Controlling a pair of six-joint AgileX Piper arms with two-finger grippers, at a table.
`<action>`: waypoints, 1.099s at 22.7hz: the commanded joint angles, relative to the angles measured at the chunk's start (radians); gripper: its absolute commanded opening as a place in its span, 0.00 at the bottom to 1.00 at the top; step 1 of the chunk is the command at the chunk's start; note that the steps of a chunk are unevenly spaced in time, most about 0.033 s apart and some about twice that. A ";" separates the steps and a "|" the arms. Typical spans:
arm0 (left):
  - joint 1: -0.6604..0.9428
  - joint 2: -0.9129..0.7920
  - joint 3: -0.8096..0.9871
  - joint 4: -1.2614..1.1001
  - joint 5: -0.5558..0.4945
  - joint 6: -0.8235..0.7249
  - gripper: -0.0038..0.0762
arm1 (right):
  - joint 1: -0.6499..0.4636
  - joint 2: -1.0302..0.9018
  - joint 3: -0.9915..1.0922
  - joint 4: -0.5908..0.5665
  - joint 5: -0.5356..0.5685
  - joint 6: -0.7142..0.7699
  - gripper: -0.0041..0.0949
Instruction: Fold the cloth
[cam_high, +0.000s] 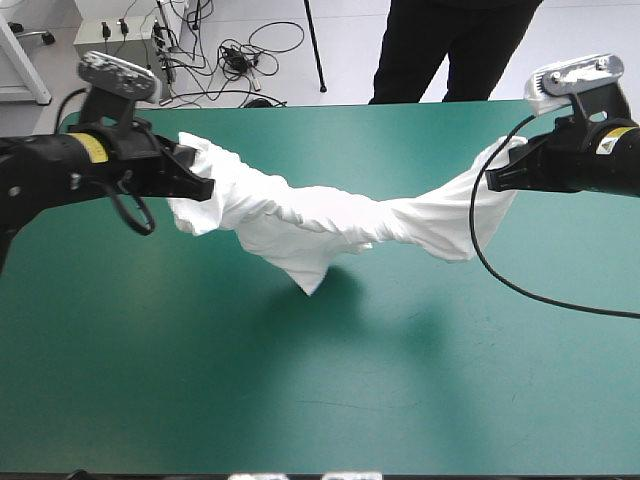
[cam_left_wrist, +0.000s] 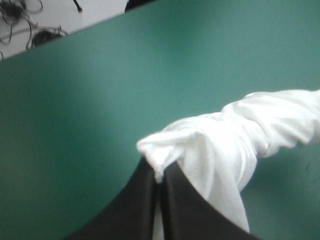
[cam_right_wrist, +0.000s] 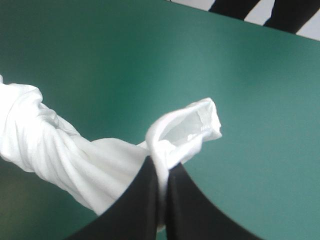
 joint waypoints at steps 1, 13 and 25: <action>-0.009 -0.107 -0.042 -0.017 0.035 -0.018 0.04 | 0.001 -0.052 -0.074 0.087 -0.039 -0.001 0.02; -0.009 -0.321 -0.042 -0.146 0.038 -0.042 0.04 | 0.001 -0.277 -0.024 0.199 0.006 0.018 0.02; -0.005 -0.288 0.437 -0.035 -0.021 -0.141 0.04 | 0.001 -0.277 0.394 0.200 -0.080 -0.001 0.02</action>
